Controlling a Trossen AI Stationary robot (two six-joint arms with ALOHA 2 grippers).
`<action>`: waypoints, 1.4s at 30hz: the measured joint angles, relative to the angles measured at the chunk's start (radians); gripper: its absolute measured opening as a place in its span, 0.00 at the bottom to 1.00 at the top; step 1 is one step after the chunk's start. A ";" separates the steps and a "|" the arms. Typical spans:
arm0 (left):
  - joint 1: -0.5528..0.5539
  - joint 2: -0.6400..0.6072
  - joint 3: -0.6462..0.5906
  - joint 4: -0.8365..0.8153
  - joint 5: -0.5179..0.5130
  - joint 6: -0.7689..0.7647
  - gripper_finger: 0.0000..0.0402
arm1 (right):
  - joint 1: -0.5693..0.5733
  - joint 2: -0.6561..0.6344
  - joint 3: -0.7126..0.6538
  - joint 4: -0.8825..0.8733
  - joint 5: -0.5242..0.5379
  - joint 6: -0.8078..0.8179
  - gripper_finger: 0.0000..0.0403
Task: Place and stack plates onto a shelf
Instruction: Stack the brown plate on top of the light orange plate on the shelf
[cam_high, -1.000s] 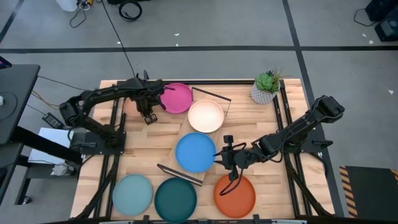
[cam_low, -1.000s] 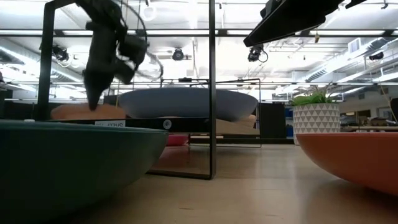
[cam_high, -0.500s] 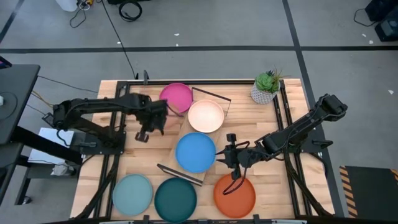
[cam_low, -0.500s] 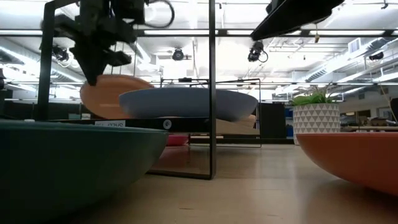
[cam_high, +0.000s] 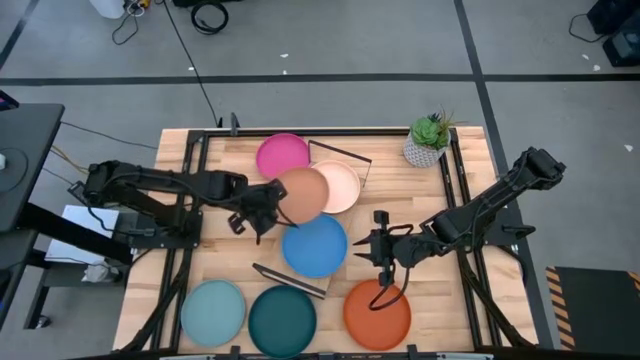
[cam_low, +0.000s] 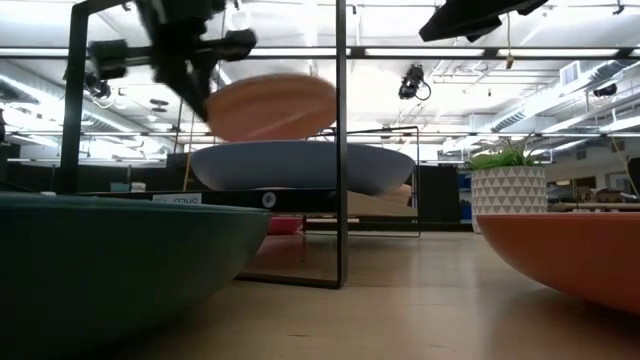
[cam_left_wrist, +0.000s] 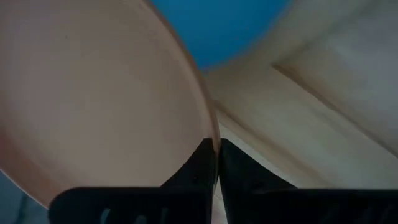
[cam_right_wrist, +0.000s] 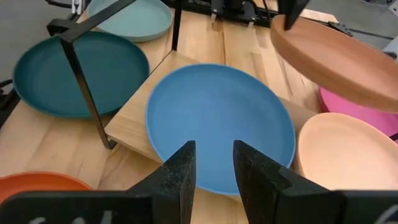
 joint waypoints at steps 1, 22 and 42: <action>0.009 0.000 0.000 0.032 0.012 0.031 0.04 | 0.000 0.000 0.000 -0.002 0.000 0.002 0.28; 0.191 0.264 0.000 0.351 0.153 0.273 0.05 | 0.000 0.000 -0.002 -0.007 0.000 0.003 0.28; 0.224 0.277 0.000 0.412 0.160 0.289 0.08 | 0.000 0.001 -0.002 0.000 0.000 0.003 0.28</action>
